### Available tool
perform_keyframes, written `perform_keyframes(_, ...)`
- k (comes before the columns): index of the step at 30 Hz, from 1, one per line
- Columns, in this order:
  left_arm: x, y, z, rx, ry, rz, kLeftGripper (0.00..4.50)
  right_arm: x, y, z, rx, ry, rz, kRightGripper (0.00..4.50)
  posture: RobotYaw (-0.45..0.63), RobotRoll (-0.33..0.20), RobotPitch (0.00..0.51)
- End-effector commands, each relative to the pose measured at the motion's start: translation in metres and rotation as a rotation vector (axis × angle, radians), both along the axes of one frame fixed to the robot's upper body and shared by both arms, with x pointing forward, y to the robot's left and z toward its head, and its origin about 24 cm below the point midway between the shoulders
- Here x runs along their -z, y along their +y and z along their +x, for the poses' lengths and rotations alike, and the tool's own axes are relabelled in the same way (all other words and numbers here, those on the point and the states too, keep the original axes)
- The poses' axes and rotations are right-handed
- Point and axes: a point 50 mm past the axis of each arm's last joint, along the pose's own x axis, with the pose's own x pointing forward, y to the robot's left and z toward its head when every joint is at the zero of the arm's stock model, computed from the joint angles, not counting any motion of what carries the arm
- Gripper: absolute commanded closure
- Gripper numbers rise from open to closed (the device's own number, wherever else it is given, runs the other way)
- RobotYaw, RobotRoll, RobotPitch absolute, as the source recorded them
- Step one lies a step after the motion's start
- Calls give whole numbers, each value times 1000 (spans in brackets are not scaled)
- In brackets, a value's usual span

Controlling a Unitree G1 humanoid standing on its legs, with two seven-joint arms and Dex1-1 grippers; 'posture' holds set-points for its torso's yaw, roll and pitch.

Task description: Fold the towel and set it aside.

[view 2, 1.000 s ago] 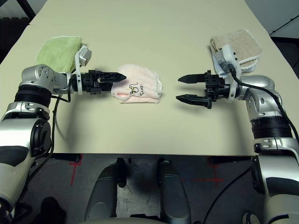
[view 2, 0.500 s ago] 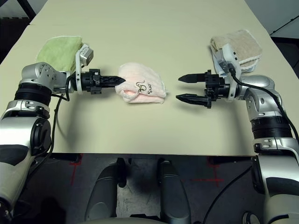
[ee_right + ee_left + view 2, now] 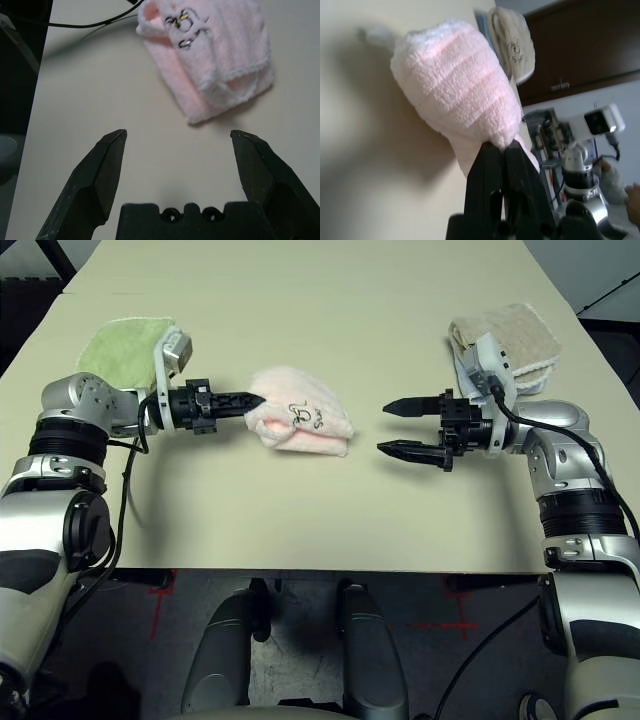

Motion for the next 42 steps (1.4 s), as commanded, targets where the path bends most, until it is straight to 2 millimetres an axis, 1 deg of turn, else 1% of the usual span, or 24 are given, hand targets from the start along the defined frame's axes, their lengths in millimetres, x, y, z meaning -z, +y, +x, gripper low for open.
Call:
perform_keyframes(1,-18,11,6,-98,-81,-67,4479,-4,6,5,7,-30,32,0,-70,0,218)
perform_keyframes(7,-40,31,13,-283,-226,-110,4479,-13,15,16,81,-76,181,0,-58,0,218)
perform_keyframes(9,-47,36,13,-318,-260,-123,4479,-15,18,18,102,-94,216,0,-54,0,219)
perform_keyframes(12,-55,40,12,-347,-300,-140,4479,-17,20,20,119,-112,247,0,-51,0,218)
perform_keyframes(16,-75,50,11,-409,-378,-167,4479,-17,25,23,120,-123,273,0,-43,0,217)
perform_keyframes(19,-85,59,11,-484,-437,-173,4479,-16,28,23,110,-119,278,0,-36,0,217)
perform_keyframes(21,-89,65,12,-540,-472,-172,4479,-16,29,23,105,-116,279,0,-38,0,220)
perform_keyframes(24,-88,79,14,-661,-517,-140,4479,-16,30,22,97,-113,279,0,-45,0,221)
perform_keyframes(27,-83,93,17,-821,-549,-88,4479,-16,31,20,91,-113,277,0,-52,0,219)
perform_keyframes(29,-76,101,18,-928,-558,-46,4479,-17,31,19,89,-112,277,0,-56,0,218)
perform_keyframes(31,-69,107,19,-997,-555,-23,4479,-18,31,19,88,-112,276,0,-61,0,218)
perform_keyframes(34,-61,114,18,-1058,-562,-4,4479,-18,31,17,86,-111,277,0,-66,0,217)
perform_keyframes(36,-60,115,17,-1078,-573,-5,4479,-19,31,17,85,-110,278,0,-70,0,218)
perform_keyframes(42,-62,111,19,-1068,-593,-26,4479,-19,32,15,82,-105,277,0,-81,0,223)
